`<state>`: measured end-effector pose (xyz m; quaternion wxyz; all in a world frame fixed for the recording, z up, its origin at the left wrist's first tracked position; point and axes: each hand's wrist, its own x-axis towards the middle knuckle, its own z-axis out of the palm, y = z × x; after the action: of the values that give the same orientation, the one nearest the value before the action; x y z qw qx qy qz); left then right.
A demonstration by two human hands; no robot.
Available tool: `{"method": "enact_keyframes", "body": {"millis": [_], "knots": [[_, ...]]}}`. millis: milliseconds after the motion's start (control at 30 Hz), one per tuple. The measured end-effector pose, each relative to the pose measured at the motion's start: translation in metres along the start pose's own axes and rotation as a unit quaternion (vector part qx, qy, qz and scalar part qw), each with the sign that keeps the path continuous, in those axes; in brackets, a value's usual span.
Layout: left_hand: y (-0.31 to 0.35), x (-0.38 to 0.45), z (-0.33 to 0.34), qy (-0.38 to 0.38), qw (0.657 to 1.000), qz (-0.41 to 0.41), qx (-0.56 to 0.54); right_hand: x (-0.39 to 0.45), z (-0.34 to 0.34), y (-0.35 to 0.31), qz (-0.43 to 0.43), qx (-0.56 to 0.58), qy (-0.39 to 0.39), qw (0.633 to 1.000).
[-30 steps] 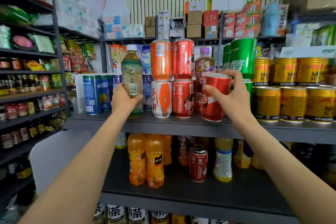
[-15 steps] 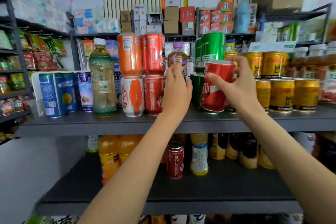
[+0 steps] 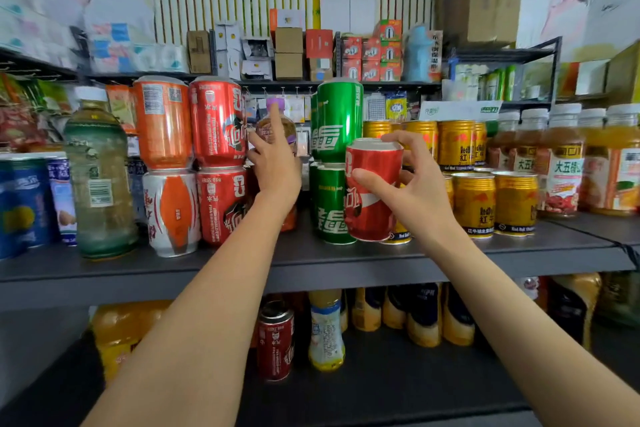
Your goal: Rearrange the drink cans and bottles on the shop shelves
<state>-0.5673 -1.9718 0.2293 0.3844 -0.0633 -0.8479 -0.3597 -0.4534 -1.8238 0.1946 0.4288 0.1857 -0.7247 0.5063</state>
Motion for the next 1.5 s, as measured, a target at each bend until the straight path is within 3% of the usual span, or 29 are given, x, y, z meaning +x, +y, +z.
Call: {"method": "enact_keyframes", "body": {"millis": [133, 467, 733, 900, 1067, 1167, 1267, 1400, 1500], "knots": [[0.000, -0.005, -0.006, -0.010, 1.000, 0.005, -0.022, 0.004, -0.001, 0.000, -0.003, 0.005, -0.004, 1.000], [0.013, -0.058, -0.060, 0.012, 0.990, 0.111, -0.085, -0.005, 0.006, -0.014, -0.004, 0.009, 0.012, 1.000], [-0.024, -0.082, -0.143, 0.035, 0.993, 0.100, -0.051, -0.010, 0.081, -0.028, -0.018, -0.011, -0.049, 0.999], [-0.052, -0.092, -0.174, 0.042, 0.992, 0.094, -0.076, -0.001, 0.136, -0.003, 0.046, -0.047, -0.069, 0.995], [-0.077, -0.105, -0.183, 0.030, 0.988, 0.105, -0.114, 0.005, 0.145, 0.014, 0.055, -0.151, -0.078, 0.984], [-0.087, -0.110, -0.182, 0.017, 0.986, 0.112, -0.125, -0.012, 0.141, 0.010, -0.056, -0.243, -0.015, 0.968], [-0.093, -0.112, -0.180, 0.008, 0.984, 0.109, -0.143, -0.016, 0.141, 0.013, -0.072, -0.314, -0.059, 0.945], [-0.097, -0.117, -0.176, -0.012, 0.983, 0.112, -0.146, -0.010, 0.136, 0.019, 0.005, -0.298, -0.144, 0.944], [-0.102, -0.125, -0.173, -0.034, 0.979, 0.120, -0.161, -0.027, 0.123, 0.009, -0.014, -0.235, -0.096, 0.967]]}}
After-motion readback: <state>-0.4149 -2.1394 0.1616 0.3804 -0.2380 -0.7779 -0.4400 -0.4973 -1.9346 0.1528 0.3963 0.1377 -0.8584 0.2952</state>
